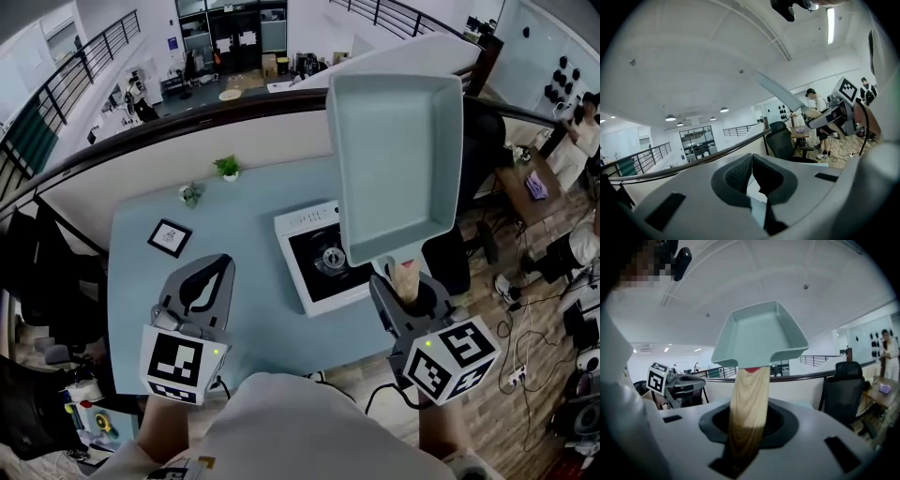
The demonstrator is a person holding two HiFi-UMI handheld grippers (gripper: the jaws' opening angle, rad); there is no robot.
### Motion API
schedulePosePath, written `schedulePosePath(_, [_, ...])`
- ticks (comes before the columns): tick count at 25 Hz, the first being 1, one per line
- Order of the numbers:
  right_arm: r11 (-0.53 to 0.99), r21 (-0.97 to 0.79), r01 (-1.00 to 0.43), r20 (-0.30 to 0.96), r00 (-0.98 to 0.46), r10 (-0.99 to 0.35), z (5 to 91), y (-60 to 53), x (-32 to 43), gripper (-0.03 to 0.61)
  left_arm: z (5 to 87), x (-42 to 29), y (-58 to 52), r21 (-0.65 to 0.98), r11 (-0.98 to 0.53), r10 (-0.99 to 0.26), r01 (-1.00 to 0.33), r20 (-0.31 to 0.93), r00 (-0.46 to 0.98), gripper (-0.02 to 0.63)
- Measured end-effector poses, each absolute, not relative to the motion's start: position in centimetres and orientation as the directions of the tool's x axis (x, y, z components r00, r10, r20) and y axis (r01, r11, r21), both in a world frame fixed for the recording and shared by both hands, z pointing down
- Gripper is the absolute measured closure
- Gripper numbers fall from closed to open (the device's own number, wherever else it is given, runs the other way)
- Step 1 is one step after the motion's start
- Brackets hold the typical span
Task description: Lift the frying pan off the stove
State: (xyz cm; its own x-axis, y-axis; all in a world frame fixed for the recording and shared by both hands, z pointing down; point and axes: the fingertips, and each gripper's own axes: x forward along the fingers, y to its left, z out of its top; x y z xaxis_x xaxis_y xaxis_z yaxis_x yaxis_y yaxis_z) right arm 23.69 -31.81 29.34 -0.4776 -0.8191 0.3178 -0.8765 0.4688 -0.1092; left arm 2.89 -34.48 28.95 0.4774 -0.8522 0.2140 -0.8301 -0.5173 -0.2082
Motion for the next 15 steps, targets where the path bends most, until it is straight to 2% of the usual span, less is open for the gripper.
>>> schedulePosePath(15, [0.472, -0.108, -0.875, 0.330, -0.479, -0.813, 29.24, -31.04, 23.67, 0.472, 29.65, 2.53, -33.45, -0.220, -0.518, -0.851, -0.826, 0.233, 0.471, 0.607])
